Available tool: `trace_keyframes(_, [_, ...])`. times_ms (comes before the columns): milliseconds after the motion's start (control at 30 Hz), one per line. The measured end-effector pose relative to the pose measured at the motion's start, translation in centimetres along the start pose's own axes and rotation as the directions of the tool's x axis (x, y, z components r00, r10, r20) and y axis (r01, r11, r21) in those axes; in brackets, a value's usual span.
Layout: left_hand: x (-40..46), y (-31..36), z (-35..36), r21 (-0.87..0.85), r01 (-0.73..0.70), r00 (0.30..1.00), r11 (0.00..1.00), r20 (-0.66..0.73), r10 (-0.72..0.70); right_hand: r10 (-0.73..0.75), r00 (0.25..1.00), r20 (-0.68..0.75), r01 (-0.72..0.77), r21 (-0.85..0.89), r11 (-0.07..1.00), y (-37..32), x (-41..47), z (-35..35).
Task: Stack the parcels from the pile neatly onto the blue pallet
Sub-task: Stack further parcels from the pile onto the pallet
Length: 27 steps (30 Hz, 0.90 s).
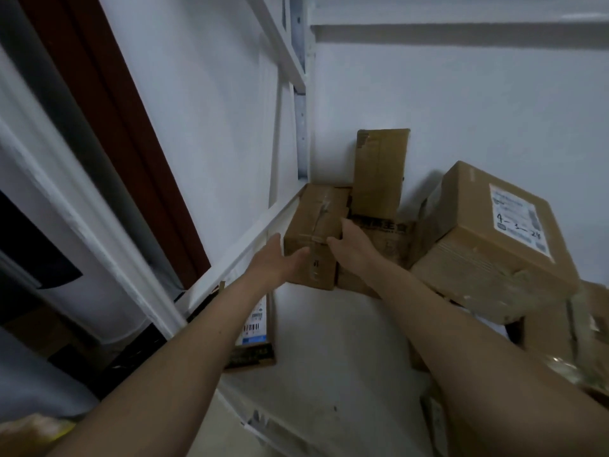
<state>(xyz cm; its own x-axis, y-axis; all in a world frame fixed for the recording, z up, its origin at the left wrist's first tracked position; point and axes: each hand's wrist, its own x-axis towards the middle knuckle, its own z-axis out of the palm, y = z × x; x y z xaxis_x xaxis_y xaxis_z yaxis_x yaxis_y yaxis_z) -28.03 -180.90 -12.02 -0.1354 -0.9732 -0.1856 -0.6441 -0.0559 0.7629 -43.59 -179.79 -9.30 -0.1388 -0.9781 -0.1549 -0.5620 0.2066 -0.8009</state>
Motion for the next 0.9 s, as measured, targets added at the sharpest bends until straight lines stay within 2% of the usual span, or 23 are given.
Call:
trace_keyframes(133, [2.9,0.1,0.0,-0.059,-0.013,1.000,0.998,0.022,0.014,0.095,0.995,0.021,-0.096,0.052,0.994,-0.2,1.5,0.4])
trace_keyframes(267, [3.8,-0.3,-0.4,-0.138,0.034,0.999,0.990,0.010,-0.033,0.088,0.996,0.017,-0.090,0.107,0.990,-0.1,1.5,1.4])
trace_keyframes(500, [2.8,0.7,-1.8,-0.224,0.136,0.989,0.965,-0.024,-0.145,-0.022,1.000,0.019,0.019,0.139,0.990,-2.2,-1.0,2.8])
trace_keyframes(700, [1.0,2.0,-2.5,-0.133,0.089,0.987,0.987,-0.122,-0.105,-0.115,0.993,-0.030,0.118,0.151,0.981,-4.3,-3.9,3.3])
trace_keyframes(900, [-1.0,1.8,-3.6,-0.175,0.020,0.989,0.984,-0.139,-0.045,-0.169,0.980,-0.103,0.184,0.152,0.971,-4.8,-6.0,3.3])
